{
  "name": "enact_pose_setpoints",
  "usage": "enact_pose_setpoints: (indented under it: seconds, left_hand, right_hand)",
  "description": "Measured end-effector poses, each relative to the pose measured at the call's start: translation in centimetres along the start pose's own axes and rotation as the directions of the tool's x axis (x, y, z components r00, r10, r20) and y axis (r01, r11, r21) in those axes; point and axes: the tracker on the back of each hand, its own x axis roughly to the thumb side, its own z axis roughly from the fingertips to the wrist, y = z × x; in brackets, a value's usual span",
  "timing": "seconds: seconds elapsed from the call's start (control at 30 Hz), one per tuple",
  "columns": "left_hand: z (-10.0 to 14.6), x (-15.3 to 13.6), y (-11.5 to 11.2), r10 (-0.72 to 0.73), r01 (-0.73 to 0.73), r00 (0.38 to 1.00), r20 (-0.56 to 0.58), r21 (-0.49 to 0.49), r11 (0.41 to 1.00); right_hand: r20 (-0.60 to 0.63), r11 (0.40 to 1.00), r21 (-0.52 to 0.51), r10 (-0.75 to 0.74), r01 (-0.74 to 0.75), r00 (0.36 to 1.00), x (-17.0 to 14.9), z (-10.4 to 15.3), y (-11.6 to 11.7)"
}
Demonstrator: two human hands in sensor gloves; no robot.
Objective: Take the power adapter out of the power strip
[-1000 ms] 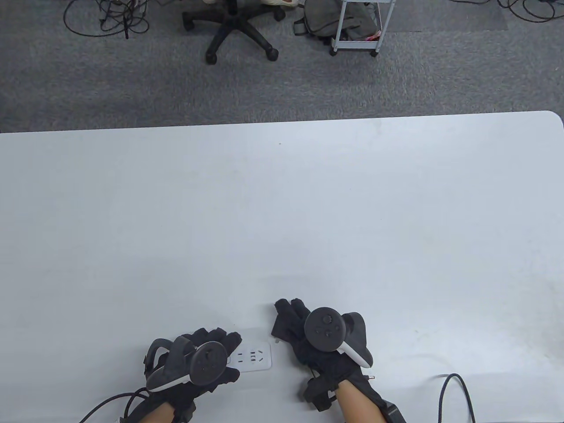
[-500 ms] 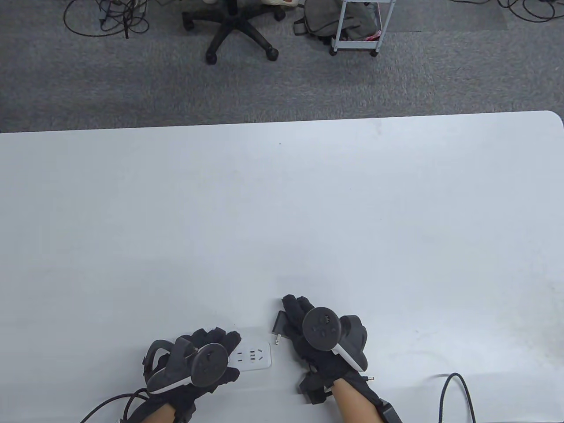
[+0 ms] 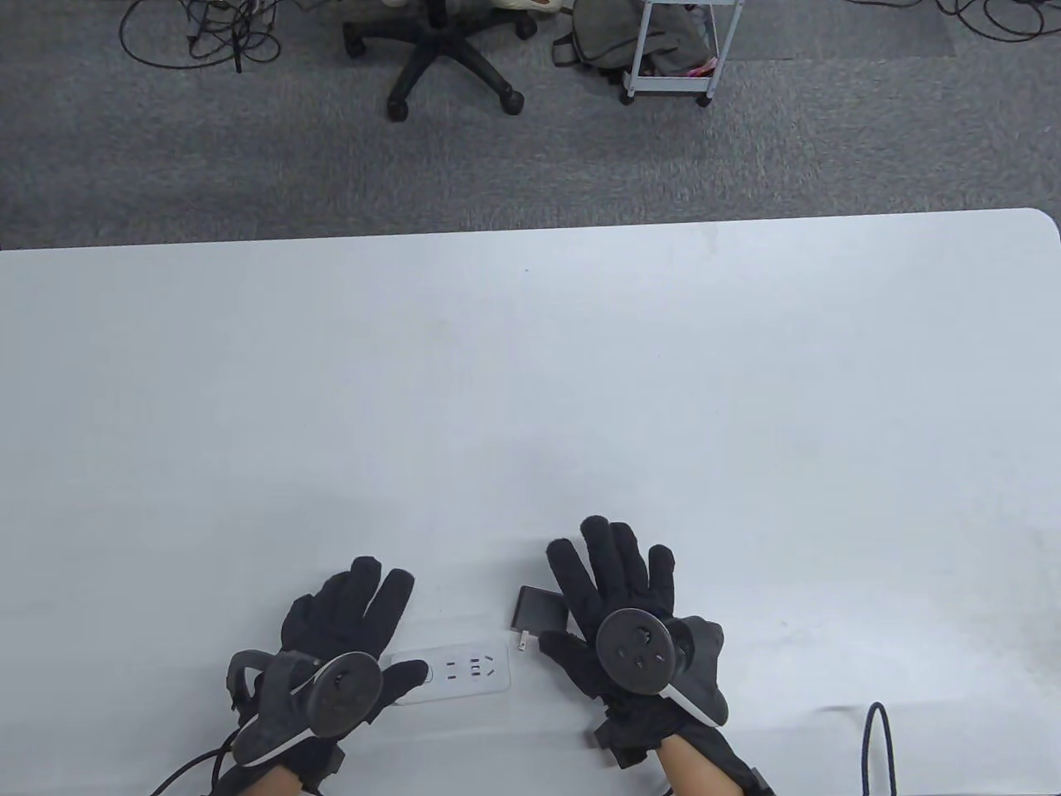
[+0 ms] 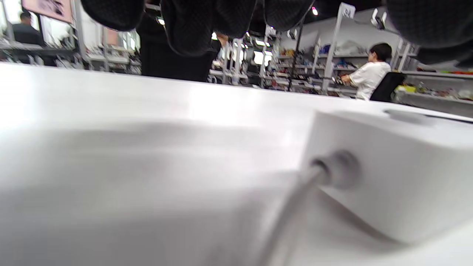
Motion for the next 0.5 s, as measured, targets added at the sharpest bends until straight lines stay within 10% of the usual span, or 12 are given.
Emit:
enact_pose_setpoints:
  seconds: [0.5]
  left_hand:
    - [-0.1,-2.0,-0.9,-0.066,0.062,0.995,-0.078,-0.050,0.997]
  right_hand:
    - [-0.074,0.986,0.147,0.089,-0.078,0.993,-1.4,0.5,2.3]
